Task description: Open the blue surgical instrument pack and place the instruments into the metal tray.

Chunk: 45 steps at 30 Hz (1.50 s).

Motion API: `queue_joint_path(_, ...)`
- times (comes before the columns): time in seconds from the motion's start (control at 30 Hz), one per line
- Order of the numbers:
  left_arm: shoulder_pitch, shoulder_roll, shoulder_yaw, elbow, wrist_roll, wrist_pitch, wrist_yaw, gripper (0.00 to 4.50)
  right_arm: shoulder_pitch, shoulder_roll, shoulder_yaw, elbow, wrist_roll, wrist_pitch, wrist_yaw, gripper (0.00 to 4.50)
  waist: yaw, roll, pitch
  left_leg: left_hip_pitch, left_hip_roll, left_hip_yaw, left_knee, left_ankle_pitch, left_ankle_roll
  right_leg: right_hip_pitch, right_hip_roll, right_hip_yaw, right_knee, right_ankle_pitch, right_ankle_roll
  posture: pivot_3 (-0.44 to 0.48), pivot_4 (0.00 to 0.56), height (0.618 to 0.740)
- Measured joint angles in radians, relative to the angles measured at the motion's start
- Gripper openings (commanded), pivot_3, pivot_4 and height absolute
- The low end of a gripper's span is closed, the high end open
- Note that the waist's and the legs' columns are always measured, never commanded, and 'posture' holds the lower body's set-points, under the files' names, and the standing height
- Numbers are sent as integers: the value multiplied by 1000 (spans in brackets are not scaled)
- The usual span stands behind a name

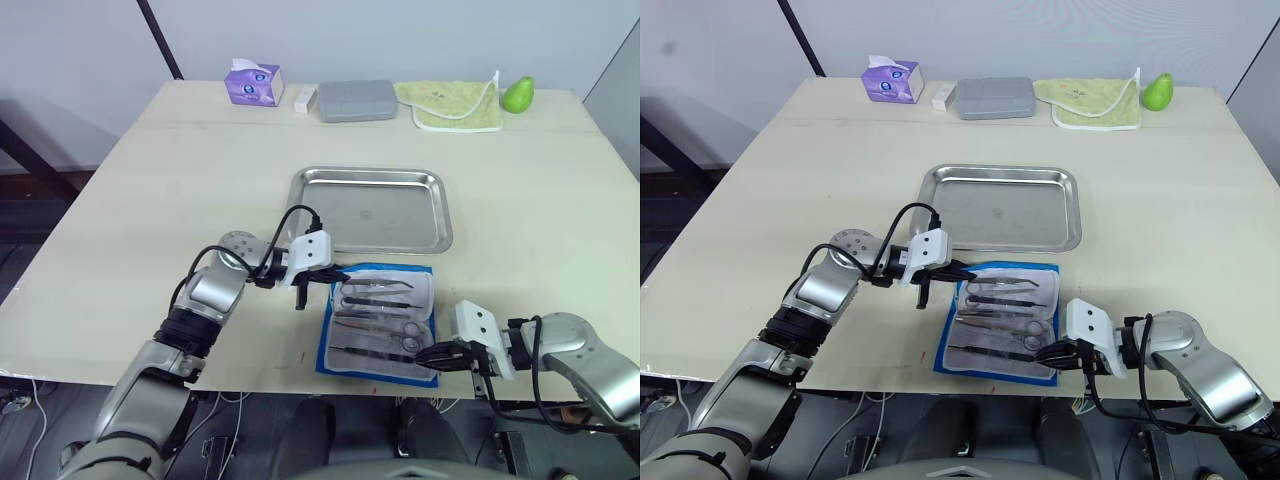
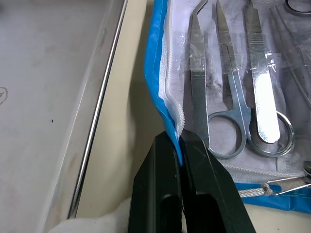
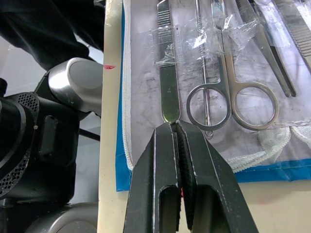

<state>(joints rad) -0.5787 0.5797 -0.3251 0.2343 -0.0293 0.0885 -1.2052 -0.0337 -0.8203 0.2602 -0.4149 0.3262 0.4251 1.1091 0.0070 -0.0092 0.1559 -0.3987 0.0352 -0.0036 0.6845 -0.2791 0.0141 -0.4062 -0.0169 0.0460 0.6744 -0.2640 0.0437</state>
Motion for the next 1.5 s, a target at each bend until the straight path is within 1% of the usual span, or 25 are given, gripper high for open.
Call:
queue_joint_path(0.17, 3, 3, 0, -19, 0, 33, 2, 0, 6, 3, 0, 4, -7, -22, 1, 135, 0, 0, 0, 0, 0, 0, 0, 0, 0, 0, 0, 0, 0, 0, 0, 0, 150, 740)
queue_joint_path(0.2, 3, 4, 1, -23, -1, 40, 3, 659, 6, 4, 0, 5, -7, -22, 1, 0, 0, 0, 0, 0, 0, 0, 0, 0, 0, 0, 0, 0, 0, 0, 0, 0, 150, 740)
queue_joint_path(0.27, 3, 9, 4, -28, -2, 52, 4, 1365, 6, 5, 0, 6, -7, -22, 2, 0, 0, 0, 0, 0, 0, 0, 0, 0, 0, 0, 0, 0, 0, 0, 0, 0, 150, 740)
queue_joint_path(0.3, 3, 13, 6, -33, -4, 58, 4, 1997, 6, 5, 0, 6, -7, -21, 2, 0, 0, 0, 0, 0, 0, -1, 0, 0, 0, 0, 0, 0, 0, 0, 0, 0, 150, 740)
queue_joint_path(0.33, 5, 17, 7, -40, -5, 62, 4, 2355, 6, 5, 0, 6, -6, -20, 2, 0, 0, 0, 0, 0, 0, -1, 0, 0, 0, 0, 0, 0, 0, 0, 0, 0, 150, 740)
queue_joint_path(0.37, 7, 19, 10, -47, -6, 68, 5, 2847, 6, 5, 0, 6, -4, -18, 2, 0, 0, 0, 0, 0, 0, -1, 0, 0, 0, 0, 0, 0, 0, 0, 0, 0, 150, 740)
queue_joint_path(0.4, 11, 24, 15, -55, -11, 76, 9, 3244, 5, 6, 0, 6, -1, -14, 2, 0, 0, 0, 0, 0, 0, -1, 0, 0, 0, 0, 0, 0, 0, 0, 0, 0, 150, 740)
queue_joint_path(0.43, 12, 24, 16, -57, -12, 77, 10, 3429, 5, 6, -1, 5, 0, -13, 1, 0, 0, 0, 0, 0, 0, -1, 0, 0, 0, 0, 0, 0, 0, 0, 0, 0, 150, 740)
queue_joint_path(0.5, 29, 32, 37, -73, -23, 85, 13, 4225, 6, 11, -4, 1, 18, -1, 1, 0, -2, 0, 0, 0, 0, -1, 0, 0, 0, 0, 0, 0, 0, 0, 0, 0, 150, 740)
queue_joint_path(0.53, 33, 37, 44, -78, -28, 89, 14, 4393, 6, 11, -5, 0, 25, 5, 0, 0, -2, 0, 0, 0, 0, -1, 0, 0, 0, 0, 0, 0, 0, 0, 0, 0, 150, 740)
queue_joint_path(0.7, 68, 66, 78, -130, -58, 134, 19, 4393, 9, 5, -29, -24, 56, 27, 1, 0, -3, 0, 0, 0, 1, -1, 0, 0, 0, 0, 0, 0, 0, 0, 0, 0, 150, 740)
queue_joint_path(0.77, 98, 91, 96, -174, -91, 169, 10, 4393, 11, -2, -50, -45, 81, 45, 1, 0, -6, 0, 0, 0, 1, -2, 0, 0, 0, -1, 0, 0, 0, 0, 0, 0, 150, 740)
queue_joint_path(1.0, 148, 125, 147, -240, -175, 221, -23, 4393, 8, -2, -62, -47, 102, 58, 0, 0, -12, 0, 0, -1, 1, -2, 0, 0, 0, -1, 0, 0, 0, 0, 0, 0, 150, 740)
queue_joint_path(1.13, 206, 143, 213, -272, -267, 250, -54, 4393, 7, 5, -79, -47, 123, 59, -2, 0, -17, 0, 0, -1, 1, -2, 0, 0, 0, -1, 0, 0, 0, 0, 0, 0, 150, 740)
queue_joint_path(1.17, 253, 141, 273, -293, -337, 276, -61, 4393, 8, 28, -115, -46, 158, 59, -8, 0, -18, 0, 0, -1, 2, -2, 0, 0, 0, -1, 0, 0, 0, 0, 0, 0, 150, 740)
queue_joint_path(1.2, 267, 137, 295, -294, -368, 280, -69, 4393, 7, 40, -134, -46, 173, 58, -13, 0, -18, 0, 0, -1, 2, -2, -1, 0, 0, -1, 0, 0, 0, 0, 0, 0, 150, 740)
queue_joint_path(1.23, 280, 134, 321, -294, -407, 283, -83, 4500, 8, 55, -160, -46, 192, 54, -23, 565, -18, 0, 0, -1, 2, -2, -1, 0, 0, -1, 0, -1, 0, 0, 0, 0, 150, 740)
queue_joint_path(1.27, 292, 139, 338, -296, -441, 291, -103, 4500, 9, 64, -183, -47, 205, 46, -28, 848, -16, 0, 0, -1, 2, -3, 0, 0, 0, -1, 0, -1, 0, 0, 0, 0, 150, 740)
queue_joint_path(1.3, 306, 149, 353, -300, -470, 306, -121, 4500, 15, 66, -201, -48, 214, 35, -28, 1423, -14, 0, 0, -1, 1, -2, 0, 0, 0, -1, 0, -1, 0, 0, 0, 0, 150, 740)
queue_joint_path(1.33, 316, 160, 370, -300, -497, 324, -133, 4500, 31, 66, -224, -49, 221, 25, -27, 1814, -13, 0, 1, -1, 2, -2, 0, 0, 0, -1, 0, -1, 0, 0, 0, 0, 150, 740)
queue_joint_path(1.37, 331, 165, 406, -301, -537, 340, -147, 4500, 58, 65, -254, -51, 229, 9, -23, 2470, -11, 0, 1, -1, 2, -2, 0, 0, 0, -1, -1, -1, -1, 0, 0, 0, 150, 740)
queue_joint_path(1.47, 390, 187, 482, -308, -597, 345, -173, 4500, 146, 56, -327, -57, 237, -38, -1, 3971, -12, 0, 1, -1, 2, -2, -1, 0, 0, -1, -1, -1, -1, 0, 0, 0, 150, 740)
queue_joint_path(1.5, 428, 198, 511, -318, -614, 345, -182, 4500, 193, 53, -369, -61, 244, -61, 13, 4460, -12, 0, 1, -1, 2, -2, -1, 0, 0, -1, -1, -1, -1, 0, 0, 0, 150, 740)
